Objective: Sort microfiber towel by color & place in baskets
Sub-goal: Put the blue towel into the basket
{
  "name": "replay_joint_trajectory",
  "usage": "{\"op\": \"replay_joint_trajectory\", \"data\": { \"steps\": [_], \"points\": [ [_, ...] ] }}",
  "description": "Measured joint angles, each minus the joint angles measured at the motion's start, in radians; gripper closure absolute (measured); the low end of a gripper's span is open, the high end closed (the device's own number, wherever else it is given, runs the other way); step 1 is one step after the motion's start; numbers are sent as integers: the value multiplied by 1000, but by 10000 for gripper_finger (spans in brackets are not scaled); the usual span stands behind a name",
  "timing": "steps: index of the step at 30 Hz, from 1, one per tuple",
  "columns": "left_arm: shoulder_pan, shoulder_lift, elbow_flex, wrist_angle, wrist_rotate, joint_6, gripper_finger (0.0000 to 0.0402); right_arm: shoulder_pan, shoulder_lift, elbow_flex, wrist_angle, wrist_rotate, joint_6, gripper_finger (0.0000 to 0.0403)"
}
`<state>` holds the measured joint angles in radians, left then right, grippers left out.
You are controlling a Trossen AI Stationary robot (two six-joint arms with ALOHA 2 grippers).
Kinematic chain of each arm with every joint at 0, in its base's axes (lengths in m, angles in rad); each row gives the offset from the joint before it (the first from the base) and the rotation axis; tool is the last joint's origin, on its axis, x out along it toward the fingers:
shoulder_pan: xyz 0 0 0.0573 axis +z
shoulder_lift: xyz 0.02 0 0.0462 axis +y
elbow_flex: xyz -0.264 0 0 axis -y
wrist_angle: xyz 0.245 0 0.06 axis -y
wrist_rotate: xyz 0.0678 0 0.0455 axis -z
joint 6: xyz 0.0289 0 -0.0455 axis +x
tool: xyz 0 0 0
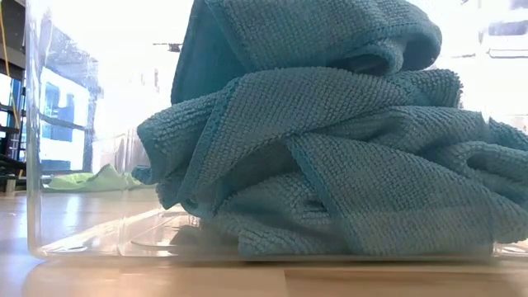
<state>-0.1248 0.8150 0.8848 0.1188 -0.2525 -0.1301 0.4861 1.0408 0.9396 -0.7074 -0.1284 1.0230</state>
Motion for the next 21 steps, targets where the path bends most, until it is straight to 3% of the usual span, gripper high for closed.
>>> {"op": "replay_joint_trajectory", "data": {
  "steps": [10,16,21],
  "points": [
    [0,0,0,-3,-28,-1,213,301,233,22,-133,-65,378,204],
    [0,0,0,-3,-28,-1,213,368,387,22,-203,-134,513,204],
    [0,0,0,-3,-28,0,213,374,479,22,-163,-164,526,204]
  ]
}}
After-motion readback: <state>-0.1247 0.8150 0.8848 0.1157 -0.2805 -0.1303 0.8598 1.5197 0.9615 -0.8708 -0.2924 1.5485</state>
